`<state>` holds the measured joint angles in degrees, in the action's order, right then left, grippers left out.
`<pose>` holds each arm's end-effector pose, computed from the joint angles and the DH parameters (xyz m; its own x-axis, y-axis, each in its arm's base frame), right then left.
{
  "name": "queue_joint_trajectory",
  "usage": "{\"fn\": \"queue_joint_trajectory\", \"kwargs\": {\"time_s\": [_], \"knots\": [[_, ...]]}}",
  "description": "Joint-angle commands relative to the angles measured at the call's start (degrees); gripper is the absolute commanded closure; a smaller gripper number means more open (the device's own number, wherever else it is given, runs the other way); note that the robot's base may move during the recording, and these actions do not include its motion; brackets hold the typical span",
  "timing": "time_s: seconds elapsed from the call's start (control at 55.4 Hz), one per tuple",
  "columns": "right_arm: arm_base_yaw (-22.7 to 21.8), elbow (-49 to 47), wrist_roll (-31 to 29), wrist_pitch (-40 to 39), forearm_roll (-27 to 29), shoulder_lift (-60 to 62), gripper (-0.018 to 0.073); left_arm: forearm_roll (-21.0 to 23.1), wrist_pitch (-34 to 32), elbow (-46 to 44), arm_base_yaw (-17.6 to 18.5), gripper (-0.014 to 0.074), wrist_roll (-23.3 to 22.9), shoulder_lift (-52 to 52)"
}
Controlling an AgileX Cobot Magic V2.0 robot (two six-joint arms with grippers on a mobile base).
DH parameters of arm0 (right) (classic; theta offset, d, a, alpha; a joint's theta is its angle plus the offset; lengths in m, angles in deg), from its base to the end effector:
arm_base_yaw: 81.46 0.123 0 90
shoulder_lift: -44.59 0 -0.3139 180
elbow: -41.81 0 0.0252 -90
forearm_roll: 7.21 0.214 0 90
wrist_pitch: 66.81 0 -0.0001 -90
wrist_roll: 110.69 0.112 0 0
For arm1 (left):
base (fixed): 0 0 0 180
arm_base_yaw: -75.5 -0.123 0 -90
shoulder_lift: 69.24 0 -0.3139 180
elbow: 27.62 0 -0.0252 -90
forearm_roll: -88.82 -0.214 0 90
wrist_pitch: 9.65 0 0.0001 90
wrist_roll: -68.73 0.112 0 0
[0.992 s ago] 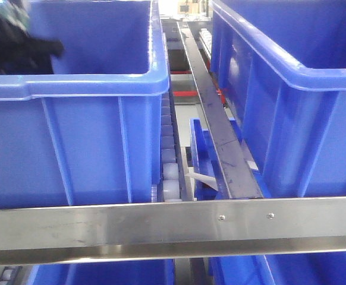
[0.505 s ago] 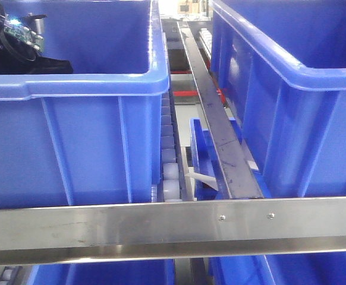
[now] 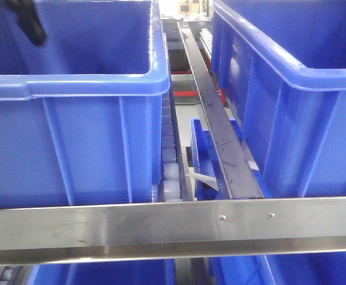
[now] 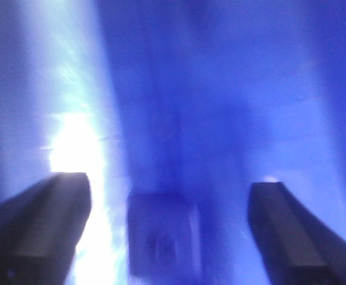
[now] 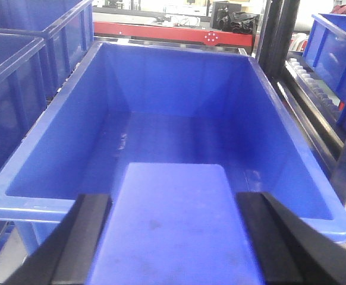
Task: Pick and sort blue part to right shelf
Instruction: 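Lower the left-held blue part into the bin and open the left gripper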
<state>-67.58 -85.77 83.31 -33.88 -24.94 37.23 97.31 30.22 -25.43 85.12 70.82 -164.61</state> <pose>-0.0234 -0.0249 0.2898 -0.0232 -0.0238 -0.9994 -0.0763 0.9968 -0.0220 0.3143 -0.0640 0.3506 -0.7381 0.0468 -0.6730 0.1732 0.9773 -0.1219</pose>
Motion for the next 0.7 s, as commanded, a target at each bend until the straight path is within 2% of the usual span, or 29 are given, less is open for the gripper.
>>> {"fn": "queue_joint_trajectory", "kwargs": {"time_s": [0.0, 0.216, 0.325, 0.541, 0.686], "knots": [[-0.15, -1.55, -0.56, -5.4, -1.29, -0.84, 0.0476, -0.43, -5.14, 3.19, -0.13, 0.0186, 0.24, 7.36], [-0.15, -1.55, -0.56, -3.44, -1.29, -0.84, 0.0476, -1.86, -11.58, 16.05, -0.13, 0.0367, 0.24, 21.4], [-0.15, -1.55, -0.56, -2.0, -1.29, -0.84, 0.0476, -1.99, -15.08, 22.52, -0.13, 0.0424, 0.24, 29.21], [-0.15, -1.83, -0.56, 1.3, -1.29, -3.91, 0.0476, -2.5, -22.73, 35.46, -0.13, 0.0462, 0.24, 46.55], [-0.15, -5.47, -0.44, 2.1, -1.24, -10.96, 0.0476, -4.07, -23.3, 40.89, -0.13, 0.0463, 0.24, 56.6]]}}
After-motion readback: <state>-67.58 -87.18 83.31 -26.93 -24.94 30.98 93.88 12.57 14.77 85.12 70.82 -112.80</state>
